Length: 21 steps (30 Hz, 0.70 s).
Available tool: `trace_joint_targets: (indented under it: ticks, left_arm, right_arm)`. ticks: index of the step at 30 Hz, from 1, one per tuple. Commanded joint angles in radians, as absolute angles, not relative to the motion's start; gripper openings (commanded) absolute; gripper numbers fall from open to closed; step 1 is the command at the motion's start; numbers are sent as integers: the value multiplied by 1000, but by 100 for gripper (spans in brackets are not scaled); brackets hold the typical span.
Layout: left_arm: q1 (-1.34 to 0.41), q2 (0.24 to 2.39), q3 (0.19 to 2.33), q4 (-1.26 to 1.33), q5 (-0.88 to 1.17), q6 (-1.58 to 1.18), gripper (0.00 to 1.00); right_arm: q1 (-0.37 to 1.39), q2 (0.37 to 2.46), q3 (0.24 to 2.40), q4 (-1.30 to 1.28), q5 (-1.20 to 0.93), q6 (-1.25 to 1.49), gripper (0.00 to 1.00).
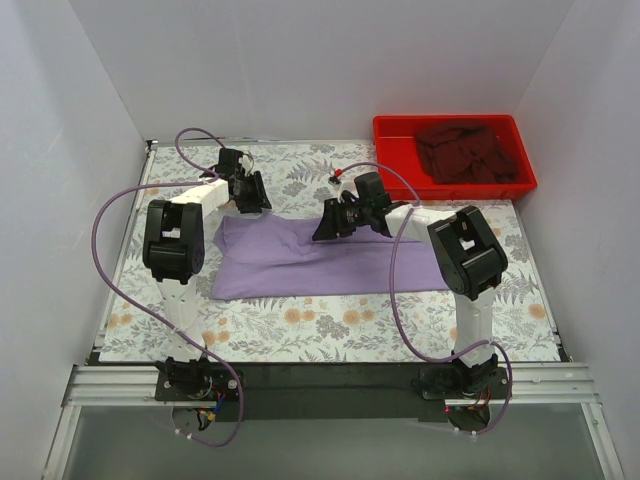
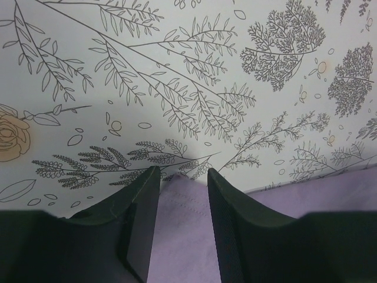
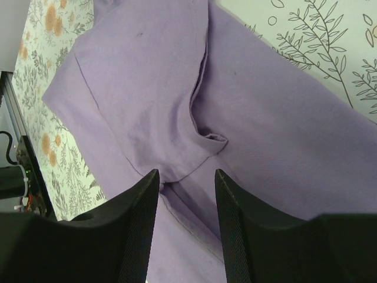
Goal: Fold and stack the t-shirts
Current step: Fold the tshirt
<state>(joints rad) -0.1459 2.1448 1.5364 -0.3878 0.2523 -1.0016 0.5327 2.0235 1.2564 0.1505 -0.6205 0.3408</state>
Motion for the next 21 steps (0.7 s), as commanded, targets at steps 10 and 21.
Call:
trace_joint_targets:
  ticks: [10, 21]
  left_arm:
    - [-164, 2146, 1505, -514, 252, -980, 27]
    - [-166, 2171, 1523, -517, 239, -962, 0]
  right_arm:
    - [552, 2048, 1292, 172, -600, 348, 49]
    - [554, 2101, 1312, 173, -509, 425, 50]
